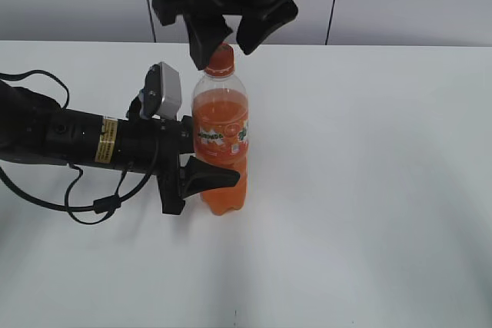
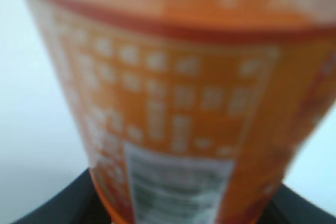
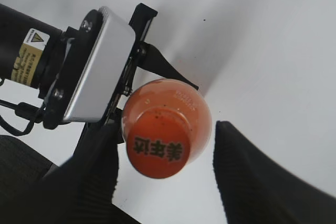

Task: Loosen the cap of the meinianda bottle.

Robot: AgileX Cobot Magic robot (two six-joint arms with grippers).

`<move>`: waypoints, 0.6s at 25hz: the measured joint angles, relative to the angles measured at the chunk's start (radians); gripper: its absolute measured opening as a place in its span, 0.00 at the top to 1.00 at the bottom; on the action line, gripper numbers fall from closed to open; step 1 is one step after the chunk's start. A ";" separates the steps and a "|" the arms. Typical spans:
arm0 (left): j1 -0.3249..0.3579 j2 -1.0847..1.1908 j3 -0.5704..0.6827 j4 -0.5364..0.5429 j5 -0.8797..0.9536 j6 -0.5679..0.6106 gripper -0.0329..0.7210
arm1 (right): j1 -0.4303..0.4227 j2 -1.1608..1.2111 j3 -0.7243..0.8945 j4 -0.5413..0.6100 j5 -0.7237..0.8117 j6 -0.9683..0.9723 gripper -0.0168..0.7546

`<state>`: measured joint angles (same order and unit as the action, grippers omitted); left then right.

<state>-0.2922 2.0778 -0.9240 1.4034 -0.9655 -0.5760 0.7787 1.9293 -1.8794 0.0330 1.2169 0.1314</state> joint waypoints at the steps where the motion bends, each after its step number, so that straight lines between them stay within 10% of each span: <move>1: 0.000 0.000 0.000 0.000 0.000 0.000 0.45 | 0.000 0.000 0.000 0.000 0.000 0.000 0.47; 5: 0.000 0.000 0.000 0.000 0.000 0.000 0.45 | 0.000 0.001 0.000 0.002 -0.002 -0.024 0.63; 15: 0.000 0.000 0.000 -0.003 0.001 -0.005 0.45 | 0.000 0.013 -0.004 0.007 -0.008 -0.574 0.63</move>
<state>-0.2922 2.0778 -0.9240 1.4006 -0.9646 -0.5812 0.7787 1.9426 -1.8839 0.0404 1.2088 -0.4425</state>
